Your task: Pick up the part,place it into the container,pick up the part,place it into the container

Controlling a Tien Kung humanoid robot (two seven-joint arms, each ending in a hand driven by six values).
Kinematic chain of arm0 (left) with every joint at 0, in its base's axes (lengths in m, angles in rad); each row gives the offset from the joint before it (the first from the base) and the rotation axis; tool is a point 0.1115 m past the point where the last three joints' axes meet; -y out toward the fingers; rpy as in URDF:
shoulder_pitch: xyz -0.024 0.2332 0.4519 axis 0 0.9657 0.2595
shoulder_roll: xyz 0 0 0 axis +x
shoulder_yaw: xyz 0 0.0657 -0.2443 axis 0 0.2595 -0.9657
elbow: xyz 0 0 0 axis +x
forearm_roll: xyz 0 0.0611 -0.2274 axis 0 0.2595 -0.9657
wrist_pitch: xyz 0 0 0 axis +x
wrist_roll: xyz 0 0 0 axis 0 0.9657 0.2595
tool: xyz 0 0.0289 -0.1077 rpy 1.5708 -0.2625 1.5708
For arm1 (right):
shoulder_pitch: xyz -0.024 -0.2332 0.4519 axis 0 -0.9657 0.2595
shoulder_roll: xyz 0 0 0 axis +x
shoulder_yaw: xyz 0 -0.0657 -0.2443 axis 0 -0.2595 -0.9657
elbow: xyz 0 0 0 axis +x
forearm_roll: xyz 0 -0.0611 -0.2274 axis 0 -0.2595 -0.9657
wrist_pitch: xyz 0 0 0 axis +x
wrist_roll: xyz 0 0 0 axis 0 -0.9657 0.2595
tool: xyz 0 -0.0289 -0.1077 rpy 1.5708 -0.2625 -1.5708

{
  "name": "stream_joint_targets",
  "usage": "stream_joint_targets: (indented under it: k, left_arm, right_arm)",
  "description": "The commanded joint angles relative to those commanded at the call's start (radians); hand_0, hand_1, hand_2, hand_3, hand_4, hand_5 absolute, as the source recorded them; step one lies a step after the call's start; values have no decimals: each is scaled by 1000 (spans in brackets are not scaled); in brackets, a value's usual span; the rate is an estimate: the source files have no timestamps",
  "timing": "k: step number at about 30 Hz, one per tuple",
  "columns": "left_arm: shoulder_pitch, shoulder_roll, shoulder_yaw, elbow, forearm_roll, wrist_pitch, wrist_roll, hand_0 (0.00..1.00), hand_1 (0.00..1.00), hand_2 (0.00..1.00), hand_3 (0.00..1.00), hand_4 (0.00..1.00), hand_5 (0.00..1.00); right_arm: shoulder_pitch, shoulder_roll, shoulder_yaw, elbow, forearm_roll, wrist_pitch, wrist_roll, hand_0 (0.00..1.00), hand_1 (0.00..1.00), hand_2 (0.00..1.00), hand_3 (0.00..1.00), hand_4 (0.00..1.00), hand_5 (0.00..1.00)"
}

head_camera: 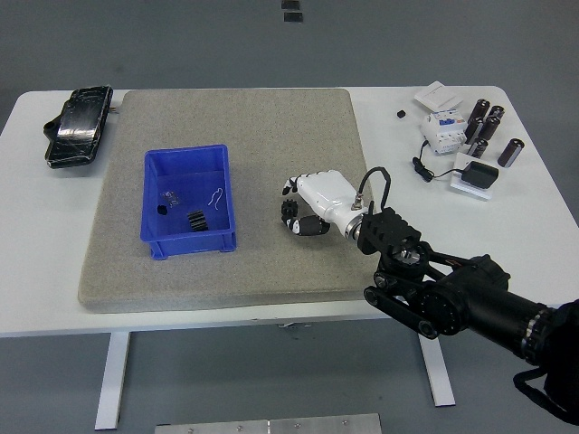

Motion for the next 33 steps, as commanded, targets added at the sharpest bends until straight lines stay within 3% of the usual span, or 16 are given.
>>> stream_joint_targets:
  k: [2, 14, 15, 19, 20, 33]
  left_arm:
    - [-1, 0, 0, 0, 1, 0, -1, 667, 645, 641, 552, 694, 470]
    - [-5, 2, -2, 0, 7, -1, 0, 667, 645, 641, 552, 694, 470]
    - [-5, 2, -2, 0, 7, -2, -1, 667, 645, 641, 552, 694, 471]
    - [-5, 2, 1, 0, 5, -2, -1, 667, 645, 641, 552, 694, 471]
    - [-5, 2, 1, 0, 5, -2, -1, 667, 645, 641, 552, 693, 469]
    - [-6, 4, 3, 0, 6, -2, -4, 667, 645, 642, 549, 693, 471]
  right_arm:
    - [1, 3, -6, -3, 4, -1, 1, 375, 516, 678, 702, 685, 399]
    - [25, 40, -30, -43, 27, -10, 10, 374, 499, 660, 698, 691, 404]
    - [26, 43, -32, -50, 29, -10, 11, 369, 482, 614, 687, 692, 408]
    - [28, 44, -40, -69, 37, -7, 9, 369, 482, 614, 687, 692, 408]
    - [28, 44, -43, -72, 39, -6, 8, 361, 468, 553, 685, 693, 410]
    - [28, 51, -57, -55, 46, -8, 5, 345, 434, 476, 652, 670, 400]
